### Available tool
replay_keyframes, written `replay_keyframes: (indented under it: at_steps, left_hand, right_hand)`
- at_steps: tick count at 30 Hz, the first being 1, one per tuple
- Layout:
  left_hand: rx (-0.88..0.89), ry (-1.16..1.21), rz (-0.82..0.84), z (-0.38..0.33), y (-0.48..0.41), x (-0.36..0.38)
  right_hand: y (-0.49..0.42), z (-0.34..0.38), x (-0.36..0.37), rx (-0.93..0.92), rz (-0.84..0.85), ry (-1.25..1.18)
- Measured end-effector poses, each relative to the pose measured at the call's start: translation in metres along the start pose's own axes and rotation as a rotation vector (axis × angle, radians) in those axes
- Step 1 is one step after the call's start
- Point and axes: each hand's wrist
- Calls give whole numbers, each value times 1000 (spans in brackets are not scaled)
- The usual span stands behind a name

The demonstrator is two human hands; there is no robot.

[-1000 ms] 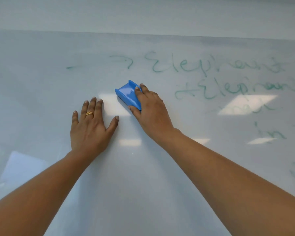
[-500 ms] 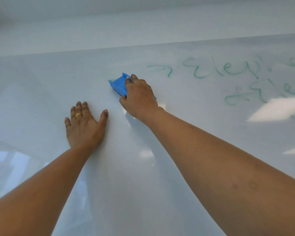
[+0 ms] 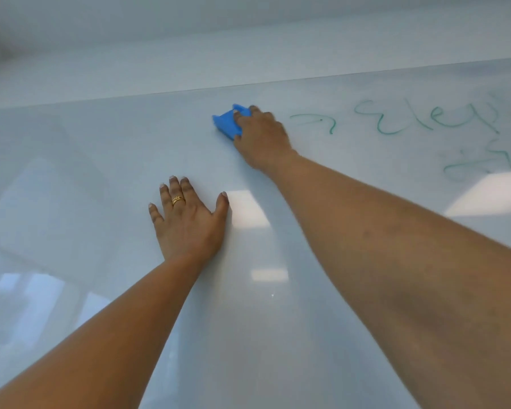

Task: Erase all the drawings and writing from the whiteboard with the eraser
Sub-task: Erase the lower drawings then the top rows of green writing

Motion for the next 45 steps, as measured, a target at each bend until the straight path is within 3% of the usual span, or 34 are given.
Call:
replay_keyframes:
  at_steps: [6,10,12,20,25,29,34,38,41,45]
  left_hand:
    - [11,-2,14,0,1,0]
    - [7,-3,8,2,2,-1]
    - [6,-2,11,2,2,-2]
    - [-7,4,15,0,5,-3]
    - [-49,5,9,2,10,-4]
    - [-100,27,7,2,12,-4]
    - [-87,21,8,3,12,-4]
    - [-77,19,19,3,12,-5]
    - [-76,29,30,3,12,-5]
    - [-67,30,19,4,12,-5]
  right_hand:
    - [9,-71,-34,264,-103,14]
    - [14,-64,-33,392,-147,16]
    - [14,-44,-26,368,-145,18]
    - [36,46,10,-14,-19,-18]
    - [50,58,14,-198,68,-54]
    - [43,27,2,-158,40,-29]
    - [26,-20,-15,127,-63,15]
    - [26,-5,-6,258,-86,55]
    - [27,22,3,219,-52,33]
    - [29,52,12,21,55,29]
Point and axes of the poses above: each hand's wrist, its own y-axis away from the middle knuckle, its own x-axis out of the palm, z = x × y, and after that the axes turned 8 degrees about -y, right-handed
